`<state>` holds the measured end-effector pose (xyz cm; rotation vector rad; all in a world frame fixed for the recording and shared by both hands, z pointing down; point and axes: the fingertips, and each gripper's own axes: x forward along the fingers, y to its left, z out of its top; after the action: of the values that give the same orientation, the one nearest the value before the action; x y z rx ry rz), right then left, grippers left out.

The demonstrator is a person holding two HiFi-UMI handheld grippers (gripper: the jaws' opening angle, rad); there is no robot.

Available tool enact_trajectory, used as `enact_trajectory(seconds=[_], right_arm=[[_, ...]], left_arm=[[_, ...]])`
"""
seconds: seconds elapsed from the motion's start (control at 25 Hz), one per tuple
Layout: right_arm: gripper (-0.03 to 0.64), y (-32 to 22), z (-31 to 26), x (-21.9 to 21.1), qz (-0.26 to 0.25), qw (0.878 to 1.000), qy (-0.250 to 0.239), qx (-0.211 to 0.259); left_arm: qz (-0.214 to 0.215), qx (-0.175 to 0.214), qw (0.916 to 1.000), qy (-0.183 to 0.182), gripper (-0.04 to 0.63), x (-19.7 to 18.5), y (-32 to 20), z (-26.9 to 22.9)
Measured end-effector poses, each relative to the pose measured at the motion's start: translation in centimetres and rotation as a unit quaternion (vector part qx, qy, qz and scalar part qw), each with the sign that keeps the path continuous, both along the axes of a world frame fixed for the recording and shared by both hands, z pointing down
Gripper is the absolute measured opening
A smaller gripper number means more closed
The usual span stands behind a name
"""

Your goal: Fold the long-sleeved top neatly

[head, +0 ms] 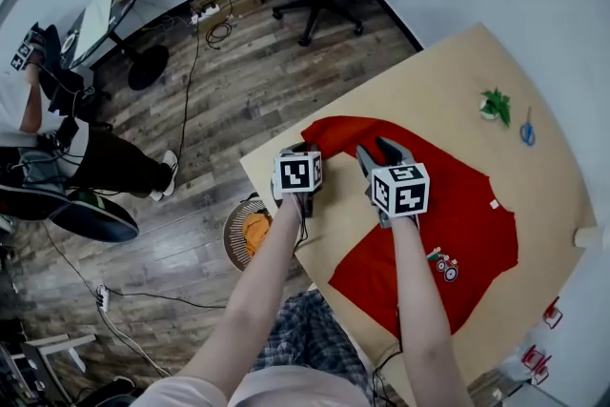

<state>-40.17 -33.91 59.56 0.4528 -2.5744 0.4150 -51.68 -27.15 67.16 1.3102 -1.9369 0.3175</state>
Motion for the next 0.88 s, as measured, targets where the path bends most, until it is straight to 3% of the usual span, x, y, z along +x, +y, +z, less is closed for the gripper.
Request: enact_trajectory(seconds=[0.28, 0.52, 0.88], right_arm=[[0.184, -1.0, -0.9, 2.5, 0.026, 1.000, -0.001, 0.005], [0.184, -2.7, -2.8, 6.3, 0.095, 0.995, -0.025, -0.002], [0.184, -4.5, -4.9, 14.7, 0.192, 0.981, -0.022, 0.018]], left_arm=[[0.026, 0.043, 0.9976, -0.048, 0.021, 0.8, -0.2, -4.2], [0.057, 0.096, 0.9906, -0.078, 0.021, 2.8, -1.5, -10.0], [0.121, 0.149, 0.9783, -0.079, 0.021, 8.8, -4.3, -15.5]])
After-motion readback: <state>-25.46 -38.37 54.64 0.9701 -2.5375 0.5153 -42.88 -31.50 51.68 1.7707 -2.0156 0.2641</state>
